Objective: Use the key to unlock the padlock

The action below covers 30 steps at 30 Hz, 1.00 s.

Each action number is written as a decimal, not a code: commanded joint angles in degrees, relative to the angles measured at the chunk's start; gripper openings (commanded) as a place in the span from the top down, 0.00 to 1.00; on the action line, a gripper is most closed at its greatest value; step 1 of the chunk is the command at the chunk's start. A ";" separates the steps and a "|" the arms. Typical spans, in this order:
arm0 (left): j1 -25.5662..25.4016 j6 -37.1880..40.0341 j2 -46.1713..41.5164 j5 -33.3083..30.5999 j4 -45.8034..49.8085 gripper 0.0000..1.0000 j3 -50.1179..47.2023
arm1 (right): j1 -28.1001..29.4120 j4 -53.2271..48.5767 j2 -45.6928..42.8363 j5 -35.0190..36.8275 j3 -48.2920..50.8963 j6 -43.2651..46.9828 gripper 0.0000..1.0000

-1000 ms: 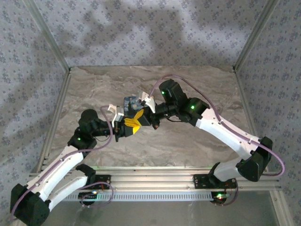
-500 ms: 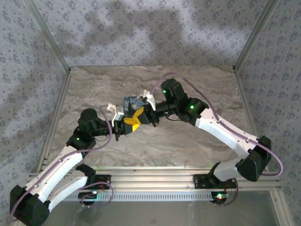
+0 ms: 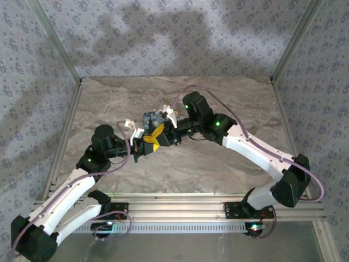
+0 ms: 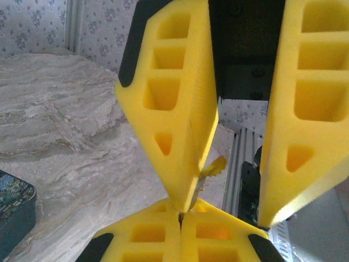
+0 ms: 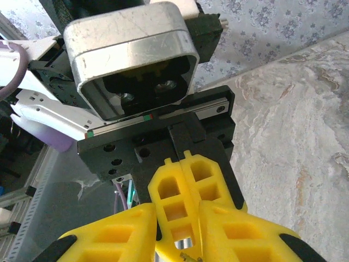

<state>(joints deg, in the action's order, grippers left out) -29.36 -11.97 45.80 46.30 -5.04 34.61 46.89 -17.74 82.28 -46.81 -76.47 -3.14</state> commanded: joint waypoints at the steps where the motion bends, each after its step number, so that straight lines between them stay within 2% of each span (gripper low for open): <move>1: 0.11 0.91 -0.19 -0.69 0.64 1.00 2.82 | 0.18 -0.26 0.51 -2.50 1.26 -0.61 0.75; 6: 0.50 0.26 0.64 0.58 0.28 1.00 3.35 | 0.21 -0.29 0.51 -1.65 2.73 -0.36 0.83; 13: 1.78 -3.07 3.49 8.62 -1.44 1.00 5.65 | -0.31 2.31 0.52 -1.13 5.73 -0.40 0.90; 17: 2.37 -3.37 3.25 9.24 -1.20 1.00 6.42 | -1.18 3.78 0.53 -1.31 7.15 -0.86 0.97; 30: 4.11 -2.32 5.26 9.77 1.48 1.00 9.24 | -3.69 7.29 0.45 -3.21 12.58 -3.05 1.00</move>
<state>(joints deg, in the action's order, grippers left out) -26.83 -15.51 52.21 54.72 1.63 37.87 43.68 -5.10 82.02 -49.08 -67.02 -4.78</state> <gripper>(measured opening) 0.048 0.043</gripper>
